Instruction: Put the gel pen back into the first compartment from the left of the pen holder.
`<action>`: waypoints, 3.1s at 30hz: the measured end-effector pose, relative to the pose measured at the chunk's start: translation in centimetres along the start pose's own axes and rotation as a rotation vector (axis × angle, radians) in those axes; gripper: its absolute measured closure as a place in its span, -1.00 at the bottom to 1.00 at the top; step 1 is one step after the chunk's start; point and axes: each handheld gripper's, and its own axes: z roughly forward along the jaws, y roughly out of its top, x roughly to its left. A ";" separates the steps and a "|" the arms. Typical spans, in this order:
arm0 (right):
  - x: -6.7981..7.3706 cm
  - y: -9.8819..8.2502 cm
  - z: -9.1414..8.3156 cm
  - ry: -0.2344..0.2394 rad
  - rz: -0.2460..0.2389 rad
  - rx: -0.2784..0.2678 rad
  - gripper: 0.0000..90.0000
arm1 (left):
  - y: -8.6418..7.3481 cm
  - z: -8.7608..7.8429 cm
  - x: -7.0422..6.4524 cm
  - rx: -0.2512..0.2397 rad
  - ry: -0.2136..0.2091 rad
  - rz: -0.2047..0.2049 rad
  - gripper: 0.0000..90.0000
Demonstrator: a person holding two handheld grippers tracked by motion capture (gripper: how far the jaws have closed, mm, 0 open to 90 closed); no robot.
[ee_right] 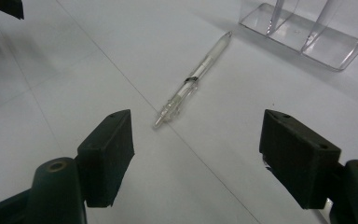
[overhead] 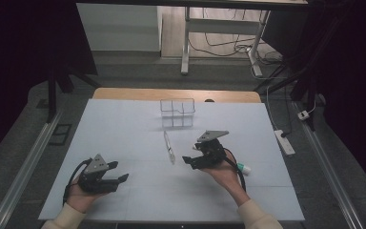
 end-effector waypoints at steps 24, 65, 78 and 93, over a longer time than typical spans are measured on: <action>0.4 1.8 4.0 0.022 0.006 0.052 -0.37 | 0.0 0.5 0.4 0.006 -0.005 -0.013 -0.21; -0.9 5.1 11.5 -0.030 0.059 0.155 -0.19 | -0.1 0.7 0.6 0.012 -0.003 -0.012 -0.21; -1.2 5.2 12.9 -0.081 0.067 0.196 0.09 | -0.2 0.8 0.7 0.020 -0.008 -0.011 -0.21; -0.6 5.6 13.0 -0.141 0.030 0.236 0.46 | -0.4 0.8 0.8 0.025 -0.010 -0.007 -0.22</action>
